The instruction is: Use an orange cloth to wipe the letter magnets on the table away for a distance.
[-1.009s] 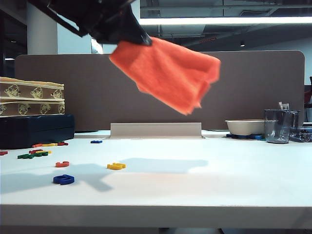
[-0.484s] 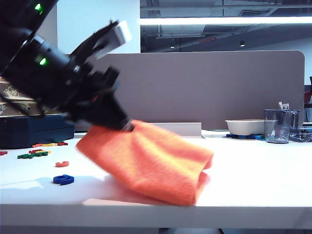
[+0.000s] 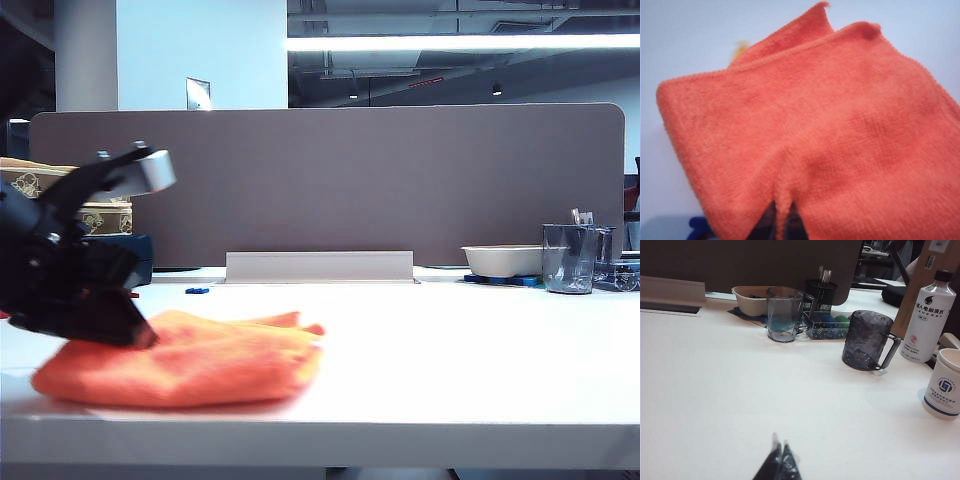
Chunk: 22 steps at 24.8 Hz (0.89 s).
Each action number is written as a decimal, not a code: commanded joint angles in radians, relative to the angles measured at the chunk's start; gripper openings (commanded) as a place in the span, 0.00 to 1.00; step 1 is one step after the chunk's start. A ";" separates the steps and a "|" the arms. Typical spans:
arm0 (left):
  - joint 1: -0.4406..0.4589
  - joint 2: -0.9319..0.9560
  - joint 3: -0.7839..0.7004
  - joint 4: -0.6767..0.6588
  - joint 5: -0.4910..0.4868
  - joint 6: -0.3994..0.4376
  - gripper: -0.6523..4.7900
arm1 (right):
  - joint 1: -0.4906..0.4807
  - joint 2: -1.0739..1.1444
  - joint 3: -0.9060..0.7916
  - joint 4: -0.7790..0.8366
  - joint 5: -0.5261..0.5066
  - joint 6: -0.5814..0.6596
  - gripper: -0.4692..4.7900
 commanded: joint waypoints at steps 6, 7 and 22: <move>0.224 -0.002 0.002 0.116 0.058 0.075 0.11 | 0.000 -0.008 0.000 0.013 0.002 0.001 0.09; 0.247 -0.001 0.002 0.121 0.058 0.074 0.11 | 0.000 -0.008 0.000 0.013 0.002 0.001 0.09; 0.508 0.224 0.163 0.262 0.073 0.078 0.11 | 0.001 -0.008 0.000 0.013 0.001 0.001 0.09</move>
